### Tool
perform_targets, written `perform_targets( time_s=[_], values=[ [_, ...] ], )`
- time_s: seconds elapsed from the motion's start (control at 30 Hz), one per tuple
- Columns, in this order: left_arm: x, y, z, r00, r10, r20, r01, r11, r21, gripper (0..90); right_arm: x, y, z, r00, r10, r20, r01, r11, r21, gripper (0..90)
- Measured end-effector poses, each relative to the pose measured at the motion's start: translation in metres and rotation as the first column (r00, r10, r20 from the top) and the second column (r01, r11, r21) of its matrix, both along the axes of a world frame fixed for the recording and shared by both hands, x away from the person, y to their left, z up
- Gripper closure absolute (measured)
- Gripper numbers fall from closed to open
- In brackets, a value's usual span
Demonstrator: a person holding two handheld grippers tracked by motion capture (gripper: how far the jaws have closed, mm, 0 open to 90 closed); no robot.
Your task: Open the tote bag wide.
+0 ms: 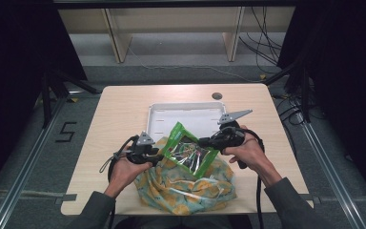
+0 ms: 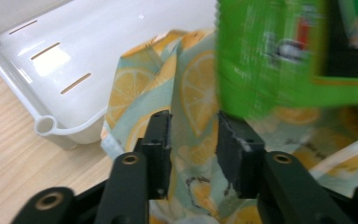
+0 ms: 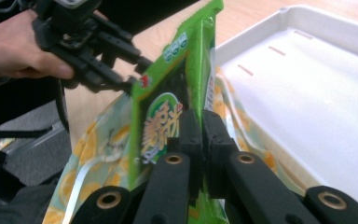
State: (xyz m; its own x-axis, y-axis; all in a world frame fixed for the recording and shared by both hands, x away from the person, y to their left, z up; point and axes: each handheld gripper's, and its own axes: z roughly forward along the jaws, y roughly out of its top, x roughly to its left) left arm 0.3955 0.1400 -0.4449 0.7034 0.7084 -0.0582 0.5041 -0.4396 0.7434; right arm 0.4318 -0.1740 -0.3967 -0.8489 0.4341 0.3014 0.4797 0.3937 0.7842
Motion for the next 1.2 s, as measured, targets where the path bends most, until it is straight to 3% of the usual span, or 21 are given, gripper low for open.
perform_targets(
  time_s=[0.07, 0.13, 0.17, 0.27, 0.3, 0.37, 0.4, 0.47, 0.5, 0.67, 0.73, 0.8, 0.87, 0.93, 0.97, 1.0, 1.07, 1.1, 1.17, 1.2],
  values=[
    [-0.005, 0.003, 0.004, 1.0, -0.01, 0.001, 0.01, 0.9999, -0.01, 61.9, 0.003, -0.003, 0.002, 0.9997, 0.003, 0.023, -0.003, 1.0, 0.005, 89.1],
    [-0.011, 0.006, 0.007, 0.9999, -0.01, 0.002, 0.01, 0.9999, -0.006, 62.0, 0.003, -0.004, 0.004, 0.9999, -0.012, -0.001, 0.012, 0.9997, 0.019, 89.1],
    [-0.013, 0.008, 0.008, 0.9999, -0.012, 0.008, 0.012, 0.9999, -0.005, 61.9, 0.005, -0.005, 0.004, 0.9998, -0.009, 0.02, 0.008, 0.9997, 0.022, 89.1],
    [-0.021, 0.018, 0.011, 0.9998, -0.005, 0.019, 0.006, 0.9999, -0.011, 61.1, 0.008, -0.008, 0.008, 0.9994, -0.026, 0.025, 0.025, 0.9992, 0.03, 89.1],
    [-0.024, 0.021, 0.011, 0.9998, 0.003, 0.018, -0.002, 0.9999, -0.014, 60.8, 0.008, -0.008, 0.009, 0.9994, -0.033, 0.004, 0.033, 0.9987, 0.039, 89.1],
    [-0.029, 0.026, 0.012, 0.9995, 0.025, 0.021, -0.024, 0.9989, -0.039, 60.5, 0.012, -0.011, 0.01, 0.9983, -0.039, 0.043, 0.038, 0.9986, 0.038, 89.1],
    [-0.032, 0.029, 0.012, 0.9995, 0.025, 0.02, -0.024, 0.9988, -0.043, 60.0, 0.011, -0.011, 0.012, 0.9986, -0.053, 0.001, 0.053, 0.9976, 0.046, 89.1],
    [-0.037, 0.034, 0.013, 0.9994, 0.033, 0.013, -0.033, 0.9982, -0.05, 58.1, 0.015, -0.013, 0.011, 0.9978, -0.059, 0.03, 0.058, 0.9973, 0.046, 89.1],
    [-0.039, 0.036, 0.013, 0.9996, 0.022, 0.018, -0.021, 0.9987, -0.046, 57.1, 0.015, -0.013, 0.011, 0.9973, -0.073, 0.008, 0.073, 0.9963, 0.046, 89.1],
    [-0.05, 0.046, 0.017, 0.9994, 0.027, 0.019, -0.026, 0.9986, -0.046, 51.0, 0.024, -0.015, 0.007, 0.9946, -0.104, -0.001, 0.104, 0.9932, 0.052, 89.1],
    [-0.056, 0.051, 0.016, 0.999, 0.039, 0.023, -0.038, 0.998, -0.051, 48.8, 0.03, -0.018, 0.005, 0.9934, -0.108, 0.038, 0.106, 0.9935, 0.041, 89.1],
    [-0.059, 0.053, 0.015, 0.9988, 0.043, 0.022, -0.042, 0.9976, -0.054, 46.8, 0.03, -0.019, 0.005, 0.9929, -0.118, -0.013, 0.118, 0.9911, 0.06, 89.1],
    [-0.063, 0.056, 0.015, 0.9989, 0.045, 0.016, -0.044, 0.9979, -0.048, 45.2, 0.033, -0.023, 0.004, 0.9929, -0.119, 0.009, 0.118, 0.9909, 0.064, 89.1],
    [-0.066, 0.058, 0.014, 0.9985, 0.053, 0.01, -0.053, 0.9973, -0.051, 43.8, 0.035, -0.026, 0.005, 0.992, -0.126, -0.002, 0.126, 0.9891, 0.076, 89.1],
    [-0.067, 0.058, 0.014, 0.9981, 0.061, 0.008, -0.06, 0.9966, -0.056, 43.2, 0.034, -0.026, 0.007, 0.99, -0.138, -0.031, 0.14, 0.9864, 0.086, 89.1],
    [-0.068, 0.059, 0.014, 0.9981, 0.061, 0.008, -0.06, 0.997, -0.049, 42.8, 0.036, -0.028, 0.006, 0.9895, -0.144, 0.008, 0.143, 0.9859, 0.086, 89.1],
    [-0.072, 0.06, 0.013, 0.9974, 0.071, 0.003, -0.071, 0.9956, -0.061, 41.7, 0.038, -0.03, 0.009, 0.9905, -0.137, 0.006, 0.136, 0.9862, 0.094, 89.1],
    [-0.073, 0.061, 0.013, 0.9974, 0.071, 0.011, -0.07, 0.996, -0.056, 41.7, 0.038, -0.031, 0.011, 0.9885, -0.15, -0.019, 0.151, 0.9833, 0.101, 89.1],
    [-0.076, 0.062, 0.012, 0.9978, 0.066, 0.005, -0.065, 0.9957, -0.066, 41.7, 0.041, -0.033, 0.011, 0.9873, -0.157, 0.022, 0.154, 0.9827, 0.103, 89.1],
    [-0.077, 0.064, 0.012, 0.998, 0.063, 0.007, -0.063, 0.9969, -0.048, 41.7, 0.042, -0.034, 0.012, 0.9857, -0.167, 0.021, 0.164, 0.9813, 0.1, 89.1]
  ],
)
